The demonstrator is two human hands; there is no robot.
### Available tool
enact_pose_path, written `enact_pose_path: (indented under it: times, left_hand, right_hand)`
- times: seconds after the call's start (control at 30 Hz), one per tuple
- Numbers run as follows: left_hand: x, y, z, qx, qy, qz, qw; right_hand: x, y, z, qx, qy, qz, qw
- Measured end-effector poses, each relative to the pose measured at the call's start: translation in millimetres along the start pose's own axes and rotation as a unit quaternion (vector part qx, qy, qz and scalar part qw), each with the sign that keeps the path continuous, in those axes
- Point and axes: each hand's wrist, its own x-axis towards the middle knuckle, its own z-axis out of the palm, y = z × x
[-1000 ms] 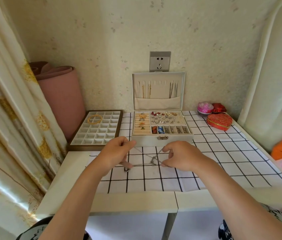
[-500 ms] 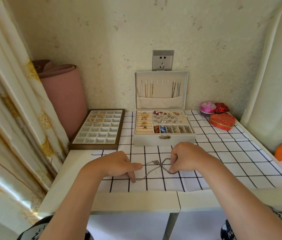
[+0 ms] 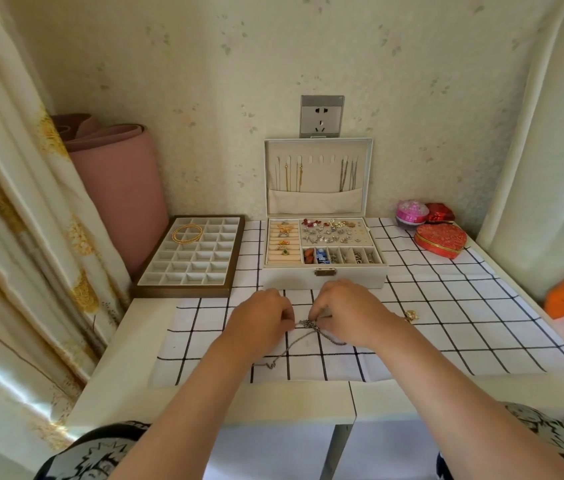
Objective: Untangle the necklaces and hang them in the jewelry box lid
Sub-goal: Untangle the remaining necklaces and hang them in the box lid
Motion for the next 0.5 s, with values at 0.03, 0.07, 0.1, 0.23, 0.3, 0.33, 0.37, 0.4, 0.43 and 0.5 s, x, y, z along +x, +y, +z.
enact_pose_path:
  times: [0.03, 0.07, 0.1, 0.23, 0.3, 0.33, 0.37, 0.4, 0.43, 0.5]
  left_hand:
    - [1.2, 0.4, 1.8, 0.014, -0.004, 0.011, 1.000]
    - [1.9, 1.6, 2.7, 0.021, -0.004, 0.021, 1.000]
    - [2.2, 1.7, 3.5, 0.005, 0.002, 0.026, 1.000]
    - [-2.4, 0.7, -6.9, -0.233, 0.000, -0.036, 0.972]
    - [-5.7, -2.0, -14.0, -0.360, 0.011, -0.059, 0.931]
    - [-7.5, -2.6, -17.7, -0.402, 0.019, -0.065, 0.913]
    - [-9.2, -2.7, -21.4, -0.434, 0.026, -0.071, 0.898]
    - [-10.6, -2.7, -24.6, -0.458, 0.029, -0.073, 0.885]
    - [-12.4, -2.7, -27.6, -0.475, 0.028, -0.073, 0.877]
    - [-14.7, -2.9, -31.8, -0.487, 0.022, -0.066, 0.870]
  right_hand:
    - [0.1, 0.2, 0.6, 0.008, 0.002, 0.003, 1.000]
    - [0.0, 0.4, 0.6, 0.013, 0.003, 0.005, 1.000]
    - [0.0, 0.6, 0.5, 0.015, 0.004, 0.008, 1.000]
    - [1.3, 1.1, -0.1, 0.024, 0.003, 0.015, 1.000]
    - [2.6, 0.9, -0.3, 0.038, -0.002, 0.023, 0.999]
    - [3.1, 1.0, -1.0, 0.044, -0.006, 0.027, 0.999]
    - [3.8, 1.4, -1.3, 0.049, -0.009, 0.030, 0.998]
    - [3.9, 1.7, -1.5, 0.052, -0.013, 0.032, 0.998]
    - [4.0, 1.4, -0.7, 0.056, -0.017, 0.034, 0.998]
    - [4.0, -1.9, 2.5, 0.073, -0.022, 0.030, 0.997]
